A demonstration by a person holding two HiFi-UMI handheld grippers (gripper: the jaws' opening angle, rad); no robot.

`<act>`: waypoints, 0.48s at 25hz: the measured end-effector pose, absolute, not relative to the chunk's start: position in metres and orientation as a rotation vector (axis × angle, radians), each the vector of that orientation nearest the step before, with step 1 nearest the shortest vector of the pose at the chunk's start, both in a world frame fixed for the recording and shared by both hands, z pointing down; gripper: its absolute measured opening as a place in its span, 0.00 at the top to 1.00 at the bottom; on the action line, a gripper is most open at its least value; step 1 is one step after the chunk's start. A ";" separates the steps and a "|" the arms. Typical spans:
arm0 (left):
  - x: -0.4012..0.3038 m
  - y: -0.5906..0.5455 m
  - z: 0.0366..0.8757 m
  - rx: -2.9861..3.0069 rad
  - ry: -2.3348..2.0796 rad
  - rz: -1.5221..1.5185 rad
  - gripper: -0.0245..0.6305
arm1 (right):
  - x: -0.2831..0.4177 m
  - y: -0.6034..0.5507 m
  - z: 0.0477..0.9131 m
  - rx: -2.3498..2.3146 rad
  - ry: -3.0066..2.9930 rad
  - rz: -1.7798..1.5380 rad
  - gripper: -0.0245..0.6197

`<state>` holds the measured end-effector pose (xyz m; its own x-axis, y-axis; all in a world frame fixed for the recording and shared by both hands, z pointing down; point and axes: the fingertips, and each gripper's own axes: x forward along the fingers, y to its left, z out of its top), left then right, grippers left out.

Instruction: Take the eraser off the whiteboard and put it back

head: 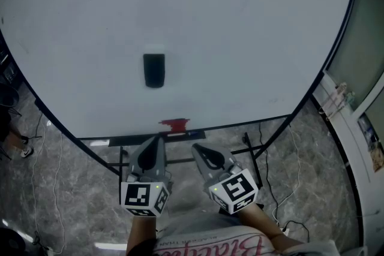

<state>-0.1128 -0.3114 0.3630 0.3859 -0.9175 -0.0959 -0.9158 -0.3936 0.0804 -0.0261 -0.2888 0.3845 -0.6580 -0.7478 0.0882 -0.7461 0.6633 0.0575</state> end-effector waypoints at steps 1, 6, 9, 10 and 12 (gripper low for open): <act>-0.113 -0.312 0.363 2.601 -1.720 -0.197 0.96 | -0.027 -0.289 0.384 1.245 -2.768 -0.022 0.96; -0.115 -0.312 0.362 2.598 -1.717 -0.205 0.96 | -0.029 -0.290 0.384 1.245 -2.772 -0.026 0.96; -0.114 -0.313 0.362 2.604 -1.711 -0.202 0.96 | -0.030 -0.290 0.383 1.240 -2.771 -0.035 0.96; -0.113 -0.313 0.362 2.607 -1.708 -0.201 0.96 | -0.030 -0.291 0.383 1.240 -2.770 -0.034 0.96; -0.111 -0.313 0.363 2.613 -1.693 -0.199 0.96 | -0.030 -0.291 0.382 1.243 -2.769 -0.036 0.96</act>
